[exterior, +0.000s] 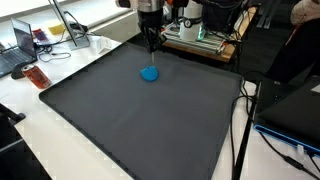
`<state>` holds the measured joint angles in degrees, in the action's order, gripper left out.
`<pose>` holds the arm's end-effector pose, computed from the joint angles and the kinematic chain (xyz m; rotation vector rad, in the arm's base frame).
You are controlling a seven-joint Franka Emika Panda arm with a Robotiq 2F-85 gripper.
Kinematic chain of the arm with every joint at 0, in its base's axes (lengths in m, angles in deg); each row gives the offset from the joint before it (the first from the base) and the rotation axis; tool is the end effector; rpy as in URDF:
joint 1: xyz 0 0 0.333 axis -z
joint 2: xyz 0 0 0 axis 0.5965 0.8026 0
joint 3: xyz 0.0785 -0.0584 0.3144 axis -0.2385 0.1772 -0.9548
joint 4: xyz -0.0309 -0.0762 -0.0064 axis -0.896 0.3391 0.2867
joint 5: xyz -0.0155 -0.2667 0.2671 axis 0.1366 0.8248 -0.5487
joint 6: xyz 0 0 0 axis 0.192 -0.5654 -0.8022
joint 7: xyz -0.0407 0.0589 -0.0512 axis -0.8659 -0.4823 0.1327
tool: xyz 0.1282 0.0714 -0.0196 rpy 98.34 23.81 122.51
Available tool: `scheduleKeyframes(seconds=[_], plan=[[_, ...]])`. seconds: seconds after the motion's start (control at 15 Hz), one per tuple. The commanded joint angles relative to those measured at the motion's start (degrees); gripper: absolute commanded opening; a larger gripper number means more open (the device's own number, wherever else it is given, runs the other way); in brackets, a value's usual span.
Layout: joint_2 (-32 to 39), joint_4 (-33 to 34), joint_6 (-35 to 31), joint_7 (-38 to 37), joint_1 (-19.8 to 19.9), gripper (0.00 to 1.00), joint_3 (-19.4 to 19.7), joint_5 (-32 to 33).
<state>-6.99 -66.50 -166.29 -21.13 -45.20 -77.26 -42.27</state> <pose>0.5261 0.0816 0.3211 2.8527 -0.4091 -0.2567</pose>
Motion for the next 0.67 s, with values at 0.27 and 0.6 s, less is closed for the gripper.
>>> scheduleKeyframes(seconds=[0.27,0.6], plan=[[-5.86,-4.93,-3.28,6.84,4.41,0.03,1.66,-5.72],[-9.15,-9.97,-7.69,16.89,8.72,0.03,3.58,-13.15]])
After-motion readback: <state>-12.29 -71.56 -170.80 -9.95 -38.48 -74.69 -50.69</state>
